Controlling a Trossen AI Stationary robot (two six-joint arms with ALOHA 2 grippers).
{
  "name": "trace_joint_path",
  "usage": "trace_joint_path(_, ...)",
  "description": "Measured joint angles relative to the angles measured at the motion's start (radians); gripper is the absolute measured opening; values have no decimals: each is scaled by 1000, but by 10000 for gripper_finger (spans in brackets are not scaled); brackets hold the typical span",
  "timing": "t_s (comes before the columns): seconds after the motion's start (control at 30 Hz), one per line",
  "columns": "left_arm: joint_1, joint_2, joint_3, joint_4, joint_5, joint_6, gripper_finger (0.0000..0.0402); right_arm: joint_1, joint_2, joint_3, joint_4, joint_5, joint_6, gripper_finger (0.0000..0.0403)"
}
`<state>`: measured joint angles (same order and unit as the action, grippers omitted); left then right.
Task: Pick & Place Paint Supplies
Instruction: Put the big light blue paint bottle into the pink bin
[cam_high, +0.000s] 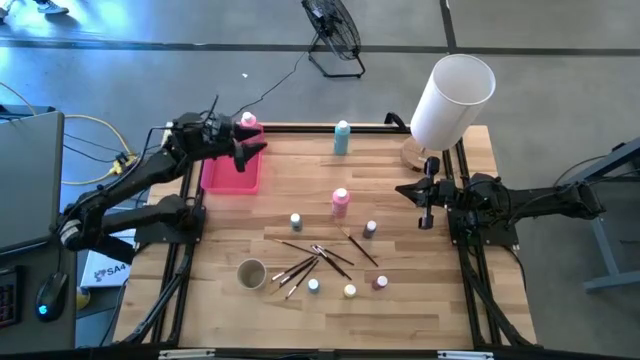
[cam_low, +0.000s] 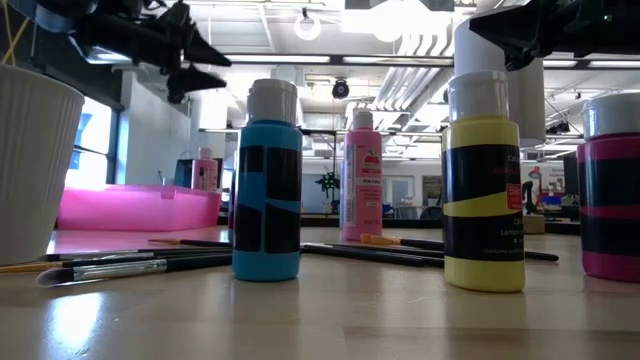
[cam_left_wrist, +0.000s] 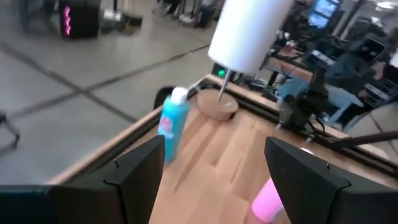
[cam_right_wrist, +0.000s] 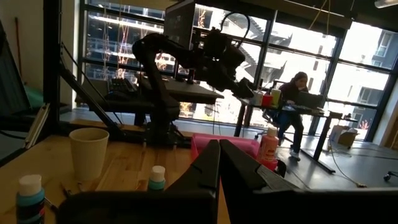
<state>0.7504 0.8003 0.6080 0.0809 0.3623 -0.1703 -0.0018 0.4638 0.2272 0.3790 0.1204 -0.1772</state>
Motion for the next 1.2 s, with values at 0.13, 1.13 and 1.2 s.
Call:
trace_joint_path(0.13,-109,60,1,46,-150,93,274,0,0,0,0,0,0,3)
trace_joint_path(1.13,-168,121,1,46,-316,60,274,0,0,0,16,-258,23,3)
trace_joint_path(1.2,-168,130,1,59,-297,65,274,0,0,0,15,-251,23,3)
